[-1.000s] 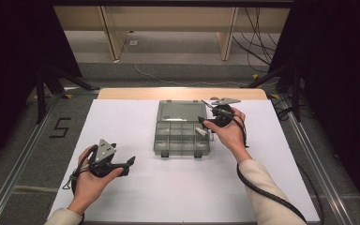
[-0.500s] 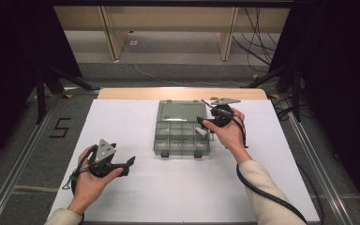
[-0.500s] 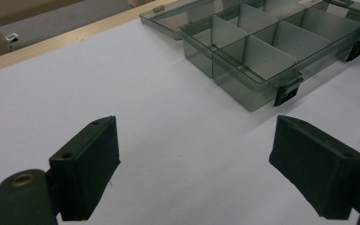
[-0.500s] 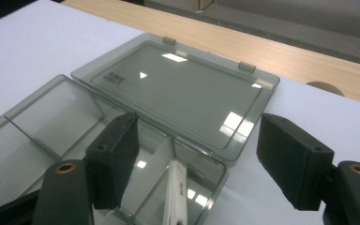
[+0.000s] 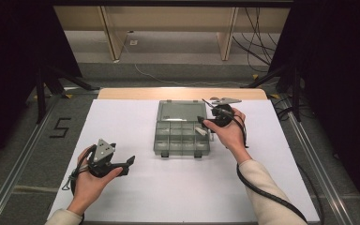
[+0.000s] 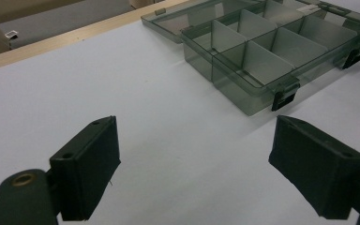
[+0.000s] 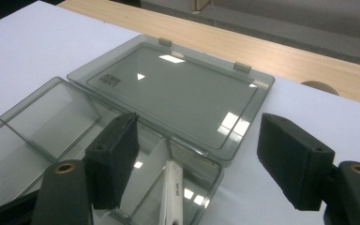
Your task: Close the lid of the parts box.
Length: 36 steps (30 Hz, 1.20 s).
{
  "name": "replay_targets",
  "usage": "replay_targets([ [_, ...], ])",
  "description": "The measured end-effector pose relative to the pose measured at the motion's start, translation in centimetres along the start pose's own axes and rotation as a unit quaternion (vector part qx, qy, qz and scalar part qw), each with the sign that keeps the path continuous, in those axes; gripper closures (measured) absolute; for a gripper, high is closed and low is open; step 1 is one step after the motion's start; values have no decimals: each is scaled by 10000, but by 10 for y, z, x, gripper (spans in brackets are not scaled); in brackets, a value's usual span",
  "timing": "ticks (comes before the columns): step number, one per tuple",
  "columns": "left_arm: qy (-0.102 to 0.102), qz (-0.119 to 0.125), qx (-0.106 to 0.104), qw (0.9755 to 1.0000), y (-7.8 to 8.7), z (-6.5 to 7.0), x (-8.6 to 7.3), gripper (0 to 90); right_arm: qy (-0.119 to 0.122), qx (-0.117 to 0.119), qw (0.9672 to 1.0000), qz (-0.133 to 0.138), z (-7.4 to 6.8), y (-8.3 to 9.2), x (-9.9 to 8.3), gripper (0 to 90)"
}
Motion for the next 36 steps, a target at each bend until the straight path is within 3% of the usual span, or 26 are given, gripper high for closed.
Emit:
replay_targets([
  [2,-9,-3,-17,10000,-2,1,0,151,-14,-4,10000,12,3,-1,0,304],
  [3,-19,-26,-14,10000,-2,1,0,151,-151,-37,9999,-10,3,0,-1,304],
  [4,-54,-15,-49,10000,-3,1,0,151,67,-7,9999,97,7,-2,1,304],
  [5,-62,-9,-44,10000,-4,2,1,151,-116,-19,9999,21,7,-2,0,304],
  [10,-63,-30,-92,9999,-6,4,0,152,-84,-55,9999,44,12,0,1,306],
  [16,-114,-20,-136,9998,-6,6,-1,152,-201,-52,9998,74,9,1,2,312],
  [18,-93,-11,-137,9999,-6,6,0,152,-90,-32,9999,94,9,2,3,313],
  [23,-133,3,-158,9998,-6,7,0,152,-72,-39,9999,73,6,4,2,316],
  [30,-105,37,-159,9998,-4,8,1,152,-294,-220,9992,176,7,-1,8,352],
  [31,-146,31,-169,9997,-4,8,1,152,-184,-268,9993,199,9,-4,8,357],
  [32,-125,31,-162,9998,-4,8,1,152,-275,-307,9991,140,9,-7,8,366],
  [33,-133,28,-177,9998,-4,8,1,152,-213,-346,9991,140,11,-10,8,375],
  [34,-137,42,-186,9997,-5,8,1,152,-527,-398,9978,-12,9,-12,8,385],
  [35,-176,40,-206,9996,-6,7,0,152,-423,-431,9982,3,13,-15,10,393],
  [36,-134,44,-173,9998,-6,7,0,152,-511,-499,9974,-123,15,-18,12,409],
])
Point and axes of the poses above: each handheld gripper's, and its own axes: y roughly backward along the jaws, x roughly out of its top, z roughly to its right, the point moved 5 cm from there along -y, roughly forward along the jaws, and after that the axes turned 11 degrees about -y, right-handed, at the moved point
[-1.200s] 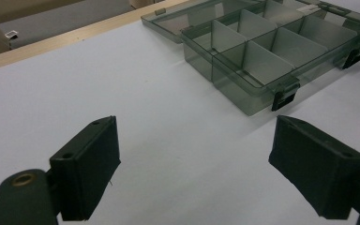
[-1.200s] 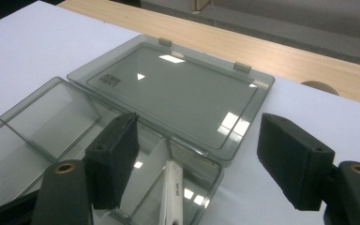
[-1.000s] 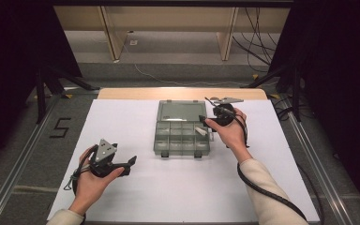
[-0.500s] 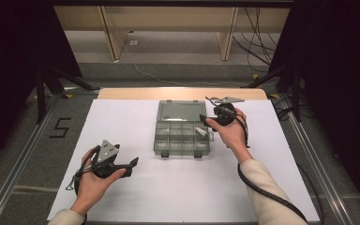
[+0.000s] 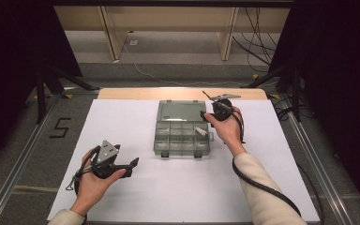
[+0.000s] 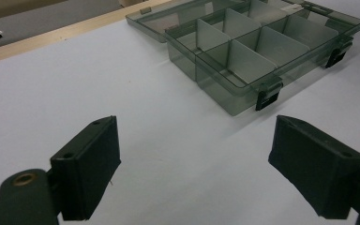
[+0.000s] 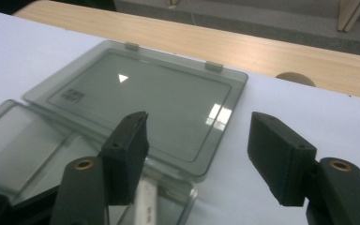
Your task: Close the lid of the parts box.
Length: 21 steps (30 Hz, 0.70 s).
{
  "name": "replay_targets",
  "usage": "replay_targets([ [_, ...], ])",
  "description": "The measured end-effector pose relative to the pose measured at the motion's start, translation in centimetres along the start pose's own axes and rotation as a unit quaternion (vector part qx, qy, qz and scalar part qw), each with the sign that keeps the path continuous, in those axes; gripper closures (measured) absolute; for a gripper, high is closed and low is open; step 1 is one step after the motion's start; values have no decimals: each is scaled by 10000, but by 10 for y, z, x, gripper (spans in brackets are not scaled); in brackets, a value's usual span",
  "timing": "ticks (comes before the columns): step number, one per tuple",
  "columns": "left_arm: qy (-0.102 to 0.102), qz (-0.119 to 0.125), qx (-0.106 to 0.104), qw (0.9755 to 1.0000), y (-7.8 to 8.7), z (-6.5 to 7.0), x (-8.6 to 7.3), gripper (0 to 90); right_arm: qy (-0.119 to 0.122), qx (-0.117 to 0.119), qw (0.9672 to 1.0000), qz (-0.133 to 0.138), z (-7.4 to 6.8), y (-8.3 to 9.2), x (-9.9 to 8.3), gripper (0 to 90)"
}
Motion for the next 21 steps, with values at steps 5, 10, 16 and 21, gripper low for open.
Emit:
replay_targets([
  [5,-16,-13,-20,10000,0,1,0,152,-79,-165,9995,-244,7,-17,11,482],
  [10,-24,-33,-16,10000,0,1,0,153,-19,-404,9978,-519,12,-38,12,564],
  [16,-46,-32,-47,10000,-1,1,-1,154,89,-533,9960,-713,18,-53,10,657],
  [21,-101,-69,-18,9999,-2,1,0,155,-12,-598,9943,-888,17,-59,9,709],
])
Point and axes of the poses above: each handheld gripper's, and its own axes: y roughly backward along the jaws, x roughly out of its top, z roughly to its right, the point moved 5 cm from there along -y, roughly forward along the jaws, and after that the axes turned 11 degrees about -y, right-handed, at the moved point
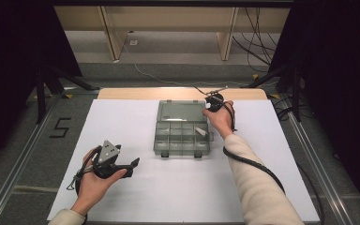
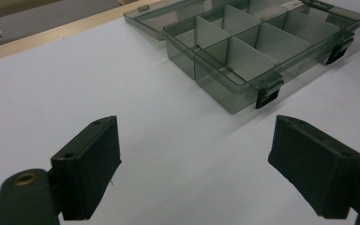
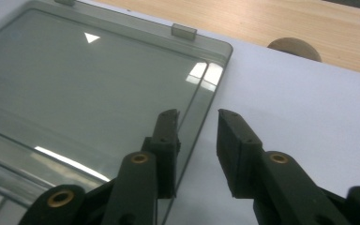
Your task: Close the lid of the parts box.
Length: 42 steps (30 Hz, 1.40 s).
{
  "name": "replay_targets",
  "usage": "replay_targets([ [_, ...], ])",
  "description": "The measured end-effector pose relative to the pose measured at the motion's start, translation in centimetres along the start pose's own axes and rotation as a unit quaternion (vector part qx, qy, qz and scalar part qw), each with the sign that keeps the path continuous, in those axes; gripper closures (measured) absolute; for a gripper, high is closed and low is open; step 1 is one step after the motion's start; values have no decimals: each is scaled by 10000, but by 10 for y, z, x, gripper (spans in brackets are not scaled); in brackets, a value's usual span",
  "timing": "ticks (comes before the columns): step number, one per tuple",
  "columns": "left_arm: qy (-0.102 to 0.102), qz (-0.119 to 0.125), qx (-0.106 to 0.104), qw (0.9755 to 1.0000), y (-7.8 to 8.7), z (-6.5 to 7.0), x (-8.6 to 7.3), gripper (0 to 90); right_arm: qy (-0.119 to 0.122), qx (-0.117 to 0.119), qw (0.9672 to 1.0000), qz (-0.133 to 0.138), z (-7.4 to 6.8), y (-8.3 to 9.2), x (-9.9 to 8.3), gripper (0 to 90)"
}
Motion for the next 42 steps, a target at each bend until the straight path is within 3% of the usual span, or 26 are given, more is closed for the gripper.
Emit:
replay_targets([
  [1,4,-6,1,10000,0,0,0,155,89,-1,10000,24,2,-1,1,714],
  [3,-33,-3,-9,10000,-1,0,0,155,-66,24,10000,16,0,-3,0,729],
  [5,82,16,-27,10000,-1,2,0,155,29,4,10000,-25,3,-5,1,742],
  [8,-25,10,-5,10000,-2,1,1,155,-92,7,9999,-103,2,-8,-2,769],
  [10,67,13,4,10000,-2,2,1,155,-170,-12,9998,-105,1,-9,-2,794],
  [12,38,7,2,10000,-3,1,1,155,-39,-17,10000,-53,2,-9,-1,812],
  [14,47,3,-40,10000,-4,2,1,156,-62,-103,9999,-35,2,-10,0,827],
  [17,54,1,-38,10000,-4,2,2,157,-435,-147,9989,-89,-1,-10,-1,840],
  [20,9,10,-37,10000,-6,1,2,157,-441,-152,9988,-116,1,-10,1,854],
  [21,62,-6,-46,10000,-7,1,3,157,-638,-164,9978,-113,-1,-10,0,860],
  [22,-21,-24,4,10000,-8,0,4,157,-630,-184,9978,-93,1,-10,1,864],
  [23,64,-28,-38,10000,-9,1,4,157,-655,-182,9976,-108,1,-11,1,868],
  [24,24,-8,1,10000,-10,-1,5,157,-727,-216,9970,-138,0,-10,1,872],
  [26,77,-30,-17,10000,-13,-2,6,158,-969,-268,9948,-174,-3,-9,0,878],
  [27,44,-55,-22,10000,-14,-4,6,159,-945,-288,9950,-115,-2,-10,1,882],
  [28,222,-77,-61,9997,-15,-3,6,160,-1048,-304,9940,-89,-4,-10,1,883],
  [30,183,-96,-67,9998,-17,-7,7,165,-975,-320,9947,-87,-3,-9,1,888],
  [32,286,-70,-41,9996,-20,-9,10,169,-919,-304,9953,-30,-3,-9,1,890],
  [34,395,-27,-41,9992,-24,-12,14,175,-1070,-318,9937,-44,-6,-7,1,893],
  [37,499,-34,77,9987,-30,-23,21,194,-1072,-340,9936,24,-7,-4,1,894],
  [38,578,-23,93,9983,-32,-26,23,200,-998,-323,9944,119,-6,-5,1,894],
  [39,669,0,96,9977,-34,-29,26,208,-1148,-356,9927,33,-8,-2,0,894],
  [42,890,34,160,9959,-43,-40,36,251,-1065,-363,9935,160,-7,-1,-1,895],
])
Point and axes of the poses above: each handheld gripper's, and its own axes: y roughly backward along the jaws, x roughly out of its top, z roughly to its right, the point moved 5 cm from there along -y, roughly forward along the jaws, and after that the axes turned 11 degrees about -y, right-handed, at the moved point
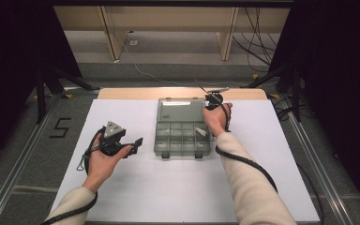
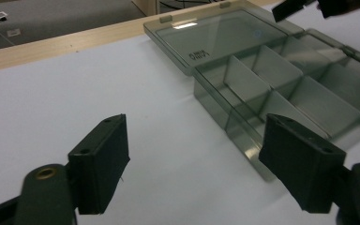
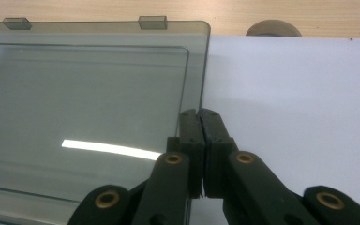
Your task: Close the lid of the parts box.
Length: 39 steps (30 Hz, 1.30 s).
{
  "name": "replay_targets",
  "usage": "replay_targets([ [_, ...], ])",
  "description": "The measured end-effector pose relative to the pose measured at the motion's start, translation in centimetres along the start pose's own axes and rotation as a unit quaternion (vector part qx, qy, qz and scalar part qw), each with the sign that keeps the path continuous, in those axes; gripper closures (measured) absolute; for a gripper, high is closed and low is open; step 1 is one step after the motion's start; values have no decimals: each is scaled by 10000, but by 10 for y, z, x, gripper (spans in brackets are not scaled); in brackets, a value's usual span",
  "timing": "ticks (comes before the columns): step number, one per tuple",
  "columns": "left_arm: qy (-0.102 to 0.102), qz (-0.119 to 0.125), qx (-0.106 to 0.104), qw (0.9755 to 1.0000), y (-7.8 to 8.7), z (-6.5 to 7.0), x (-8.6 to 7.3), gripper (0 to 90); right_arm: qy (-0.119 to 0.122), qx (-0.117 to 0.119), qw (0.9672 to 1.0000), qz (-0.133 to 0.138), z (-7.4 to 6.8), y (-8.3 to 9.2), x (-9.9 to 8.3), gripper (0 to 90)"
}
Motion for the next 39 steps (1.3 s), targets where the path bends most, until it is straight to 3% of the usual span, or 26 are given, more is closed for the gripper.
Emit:
replay_targets([
  [2,168,23,10,9999,-8,-5,9,291,133,42,9999,72,2,0,0,895],
  [3,195,-5,25,9998,-11,-9,13,309,13,34,10000,83,1,1,-2,895],
  [5,474,5,1,9989,-22,-13,21,337,1,1,9999,127,1,2,-3,895],
  [7,604,-9,-61,9982,-34,-16,29,369,-105,30,9999,108,-1,6,-4,895],
  [9,798,-94,-166,9966,-46,-18,36,403,-34,76,9998,171,0,6,-4,895],
  [10,777,-214,-230,9965,-52,-19,39,415,-99,67,9998,167,0,7,-4,894],
  [12,804,-356,-267,9958,-64,-20,44,446,39,55,9996,284,2,7,-4,894],
  [14,846,-501,-313,9947,-76,-20,49,472,-84,135,9996,249,0,9,-5,894],
  [15,865,-558,-336,9941,-82,-20,51,482,71,99,9993,357,3,8,-5,894],
  [16,900,-635,-363,9933,-88,-19,53,495,78,132,9994,323,3,9,-4,894],
  [19,797,-979,-505,9907,-103,-19,55,531,31,174,9992,350,3,12,-6,894],
  [21,837,-1135,-500,9887,-113,-17,57,552,16,196,9987,474,3,11,-5,894],
  [22,921,-1205,-480,9873,-118,-17,57,564,109,204,9987,446,4,13,-6,894],
  [23,989,-1250,-414,9863,-123,-18,57,582,31,215,9989,413,3,14,-6,894],
  [24,1046,-1294,-366,9854,-127,-18,58,594,150,194,9984,504,5,14,-5,894],
  [25,1072,-1343,-364,9845,-131,-19,58,608,222,229,9979,557,6,14,-5,894],
  [26,1189,-1417,-356,9821,-134,-18,58,620,17,219,9988,439,3,17,-7,894],
  [28,1352,-1437,-252,9800,-139,-18,58,647,90,261,9981,542,4,17,-7,895],
  [29,1337,-1477,-247,9796,-142,-19,58,658,-121,279,9981,544,1,18,-6,896],
  [31,1447,-1525,-239,9774,-145,-19,58,678,32,324,9976,611,2,20,-6,900],
  [32,1478,-1577,-193,9762,-146,-19,57,687,343,335,9960,760,7,18,-3,900],
  [37,1471,-1743,-262,9733,-151,-18,54,720,397,333,9954,805,6,21,-4,900],
  [38,1489,-1780,-260,9723,-152,-18,53,731,515,336,9947,829,8,21,-3,900],
  [39,1519,-1794,-222,9717,-153,-17,52,743,281,381,9956,813,5,22,-3,900],
])
Point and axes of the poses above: each handheld gripper's, and its own axes: y roughly backward along the jaws, x roughly out of its top, z roughly to its right, the point moved 5 cm from there along -y, roughly forward along the jaws, and after that the axes turned 11 degrees about -y, right-handed, at the moved point
